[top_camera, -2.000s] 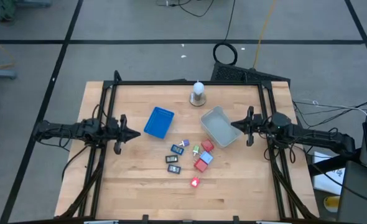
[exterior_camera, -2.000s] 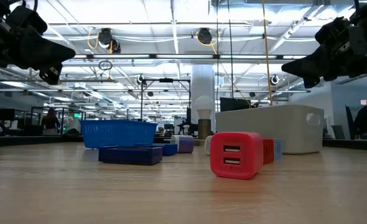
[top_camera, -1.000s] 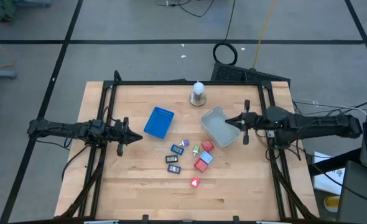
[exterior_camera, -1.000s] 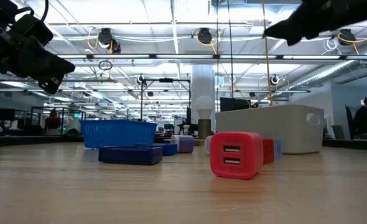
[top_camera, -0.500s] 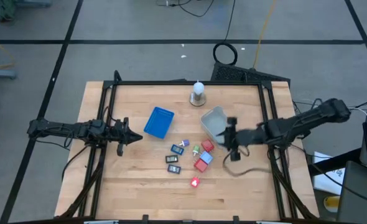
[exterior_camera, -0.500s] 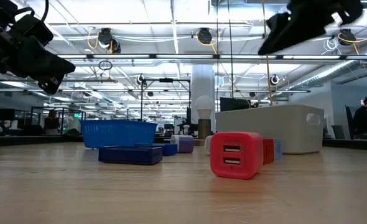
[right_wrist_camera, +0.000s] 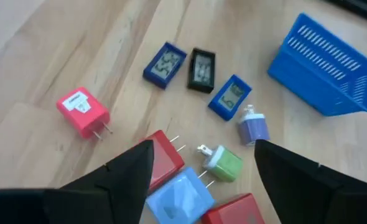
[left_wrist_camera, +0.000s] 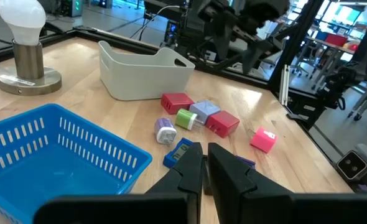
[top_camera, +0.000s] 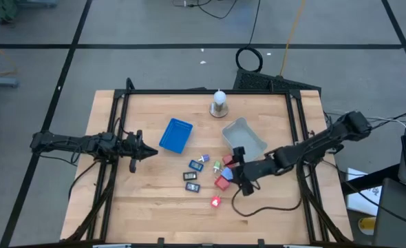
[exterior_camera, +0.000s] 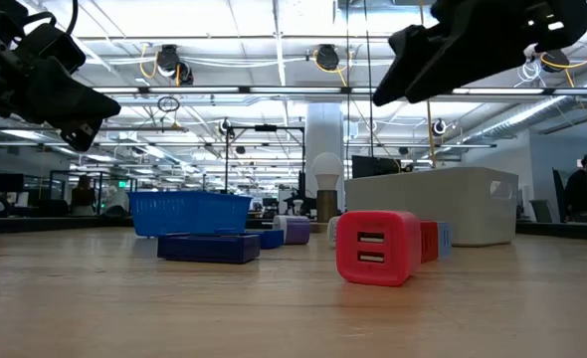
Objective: Pick & Place Office items
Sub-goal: Put the bottom red charger into the gray bin
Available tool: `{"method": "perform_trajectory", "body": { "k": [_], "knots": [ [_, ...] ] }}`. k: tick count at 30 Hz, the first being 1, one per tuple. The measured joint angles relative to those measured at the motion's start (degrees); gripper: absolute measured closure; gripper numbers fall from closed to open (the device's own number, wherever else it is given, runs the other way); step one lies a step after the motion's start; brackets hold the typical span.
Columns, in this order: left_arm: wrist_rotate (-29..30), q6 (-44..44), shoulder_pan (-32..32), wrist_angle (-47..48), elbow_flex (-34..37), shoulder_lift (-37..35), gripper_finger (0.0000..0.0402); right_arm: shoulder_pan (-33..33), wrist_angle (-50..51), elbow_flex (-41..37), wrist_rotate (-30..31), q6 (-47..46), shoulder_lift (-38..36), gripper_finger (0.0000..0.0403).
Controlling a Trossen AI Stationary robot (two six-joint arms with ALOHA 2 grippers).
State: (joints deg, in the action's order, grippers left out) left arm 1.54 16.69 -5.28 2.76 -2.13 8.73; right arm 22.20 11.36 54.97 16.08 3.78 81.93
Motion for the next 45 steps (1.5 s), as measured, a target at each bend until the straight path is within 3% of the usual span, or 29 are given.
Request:
{"method": "perform_trajectory", "body": {
  "k": [6, 14, 25, 34, 45],
  "knots": [
    [0.0, 0.0, 0.0, -0.1, 0.0, 0.0, 0.0376, -0.4, 10.7, 11.1, -3.1, 6.1, 9.1, 0.0128],
    [0.0, 0.0, 0.0, -0.2, 0.0, 0.0, 0.0376, -1.9, 11.5, 12.0, -9.0, 20.1, 14.4, 0.0128],
    [0.0, -0.5, 0.0, -0.3, 0.0, 0.0, 0.0376, -3.2, 10.4, 12.0, -17.5, 19.6, 19.6, 0.0124],
    [0.0, 0.0, 0.0, -0.3, 0.0, 0.0, 0.0376, -4.9, 6.8, 12.0, -17.6, 21.6, 22.1, 0.0094],
    [0.0, -0.1, 0.0, -0.1, 0.0, 0.0, 0.0376, -5.6, 7.3, 12.0, -17.8, 21.3, 22.1, 0.0092]
  ]
}}
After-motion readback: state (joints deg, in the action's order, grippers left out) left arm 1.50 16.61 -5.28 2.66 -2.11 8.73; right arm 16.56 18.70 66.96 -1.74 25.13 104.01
